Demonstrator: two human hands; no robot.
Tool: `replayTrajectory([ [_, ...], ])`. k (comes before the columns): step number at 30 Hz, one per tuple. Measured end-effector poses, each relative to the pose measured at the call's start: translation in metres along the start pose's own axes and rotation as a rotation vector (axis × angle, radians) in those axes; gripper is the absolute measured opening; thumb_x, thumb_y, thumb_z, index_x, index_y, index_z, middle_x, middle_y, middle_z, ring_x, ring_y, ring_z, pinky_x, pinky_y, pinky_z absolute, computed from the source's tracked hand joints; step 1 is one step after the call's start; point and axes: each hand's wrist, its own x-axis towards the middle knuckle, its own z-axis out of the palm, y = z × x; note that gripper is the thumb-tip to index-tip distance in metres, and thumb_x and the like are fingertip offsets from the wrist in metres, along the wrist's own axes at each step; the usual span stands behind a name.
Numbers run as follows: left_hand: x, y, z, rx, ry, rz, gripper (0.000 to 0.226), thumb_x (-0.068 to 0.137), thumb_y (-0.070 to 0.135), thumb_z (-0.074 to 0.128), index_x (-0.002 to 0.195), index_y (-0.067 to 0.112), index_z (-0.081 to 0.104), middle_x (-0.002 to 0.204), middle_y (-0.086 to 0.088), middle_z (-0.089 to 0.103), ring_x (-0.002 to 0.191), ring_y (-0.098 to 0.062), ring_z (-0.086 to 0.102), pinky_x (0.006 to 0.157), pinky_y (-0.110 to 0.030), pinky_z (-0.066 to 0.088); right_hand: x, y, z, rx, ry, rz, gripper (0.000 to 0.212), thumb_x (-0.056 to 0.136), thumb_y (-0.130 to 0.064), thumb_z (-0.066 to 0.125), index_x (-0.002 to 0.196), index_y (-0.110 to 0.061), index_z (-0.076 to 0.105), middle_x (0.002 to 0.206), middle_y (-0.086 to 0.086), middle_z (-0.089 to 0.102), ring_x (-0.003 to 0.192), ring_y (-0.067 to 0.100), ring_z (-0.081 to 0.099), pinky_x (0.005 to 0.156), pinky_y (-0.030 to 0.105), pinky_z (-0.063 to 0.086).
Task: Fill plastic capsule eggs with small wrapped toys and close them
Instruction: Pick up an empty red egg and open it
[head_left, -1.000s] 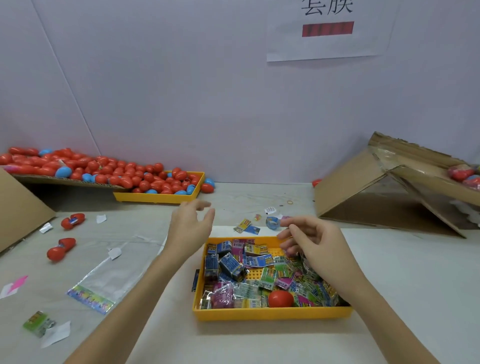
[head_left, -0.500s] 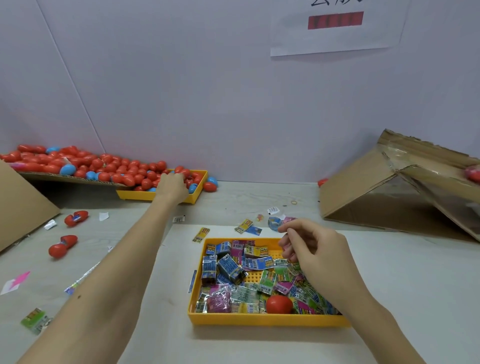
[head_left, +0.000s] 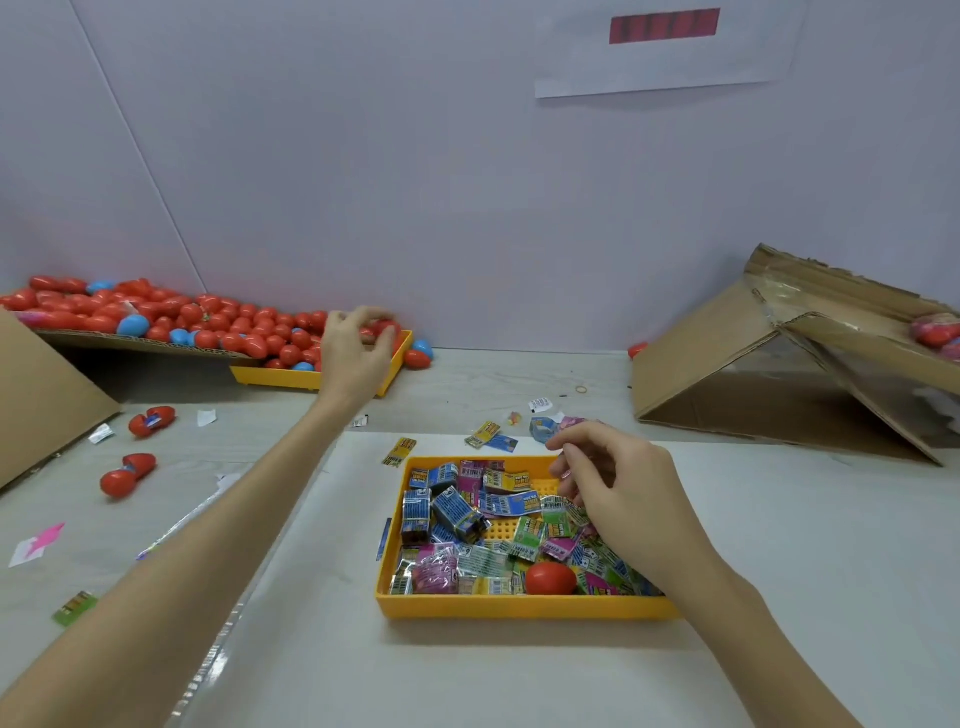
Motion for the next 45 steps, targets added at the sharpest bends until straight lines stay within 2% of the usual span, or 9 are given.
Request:
replayTrajectory([
  [2,-0.036,0.031,-0.006,-0.292,-0.122,-0.055,0.024,0.094,0.018,0.075,0.117,0.018,0.072,0.115,-0.004,0.067,0.091,-0.003,0.069,0.081,-0.019,0.057,-0.001,-0.002,0.001,0.015,0.011,-0.008,0.02,0.103,-0.008,0.058,0.11,-0.021,0.073,0.085,-0.008,0.073,0.078,0.005,0.071,0.073,0.022,0.061],
  [6,-0.112,0.076,-0.017,-0.53,-0.348,0.03,0.036,0.082,0.025,0.086,0.115,0.025,0.071,0.101,0.003,0.075,0.083,-0.008,0.072,0.076,-0.017,0.056,-0.002,-0.007,0.0,0.24,-0.038,0.04,0.024,0.105,-0.006,0.055,0.113,-0.019,0.074,0.091,-0.001,0.077,0.084,0.014,0.075,0.072,0.026,0.06],
  [9,-0.148,0.093,-0.019,-0.549,-0.371,0.085,0.053,0.08,0.028,0.085,0.128,0.022,0.064,0.104,0.004,0.077,0.093,-0.013,0.075,0.082,-0.024,0.059,-0.004,-0.017,0.0,0.515,-0.156,0.116,0.023,0.106,-0.013,0.055,0.121,-0.016,0.072,0.1,0.007,0.078,0.09,0.024,0.077,0.075,0.029,0.061],
  [13,-0.16,0.095,-0.021,-0.484,-0.372,0.142,0.043,0.087,0.032,0.076,0.127,0.02,0.067,0.114,0.007,0.075,0.104,-0.02,0.071,0.092,-0.039,0.059,-0.006,-0.026,0.0,0.784,-0.292,0.222,0.032,0.098,-0.034,0.061,0.121,-0.015,0.073,0.108,0.013,0.077,0.097,0.03,0.076,0.078,0.027,0.061],
  [25,-0.16,0.094,-0.027,-0.394,-0.331,0.415,0.05,0.089,0.025,0.08,0.136,0.017,0.064,0.14,0.004,0.06,0.115,-0.023,0.065,0.089,-0.029,0.057,-0.004,-0.029,0.005,0.947,-0.296,0.384,0.06,0.079,-0.052,0.074,0.107,0.001,0.072,0.084,0.009,0.066,0.075,0.016,0.061,0.077,0.028,0.056],
  [31,-0.156,0.085,-0.028,-0.342,-0.319,0.491,0.036,0.086,0.022,0.078,0.12,0.011,0.073,0.111,-0.001,0.07,0.103,-0.016,0.069,0.09,-0.032,0.058,-0.004,-0.024,0.01,0.77,-0.366,0.279,0.065,0.088,-0.057,0.065,0.094,0.008,0.065,0.075,0.006,0.056,0.07,0.017,0.048,0.066,0.024,0.044],
  [35,-0.156,0.082,-0.027,-0.465,-0.397,0.207,0.033,0.099,0.024,0.063,0.131,0.019,0.066,0.111,0.001,0.074,0.104,-0.017,0.072,0.091,-0.03,0.059,-0.002,-0.018,0.013,0.481,-0.254,0.229,0.056,0.101,-0.061,0.039,0.105,-0.019,0.076,0.087,0.003,0.075,0.071,0.013,0.063,0.058,0.025,0.047],
  [39,-0.146,0.075,-0.038,-0.768,-0.434,-0.122,0.029,0.108,0.018,0.049,0.132,0.022,0.064,0.108,-0.013,0.074,0.092,-0.027,0.074,0.085,-0.032,0.058,-0.005,0.001,0.017,-0.344,-0.133,-0.122,0.017,0.104,-0.027,0.061,0.109,-0.02,0.074,0.102,-0.003,0.067,0.096,0.013,0.057,0.09,0.036,0.049],
  [45,-0.136,0.073,-0.043,-1.005,-0.491,-0.365,0.036,0.094,0.026,0.063,0.128,0.015,0.067,0.103,-0.013,0.073,0.086,-0.02,0.07,0.076,-0.024,0.058,-0.001,-0.001,0.024,-0.61,-0.21,-0.016,0.024,0.094,-0.047,0.07,0.111,-0.03,0.073,0.113,-0.008,0.061,0.12,0.017,0.04,0.097,0.033,0.04],
])
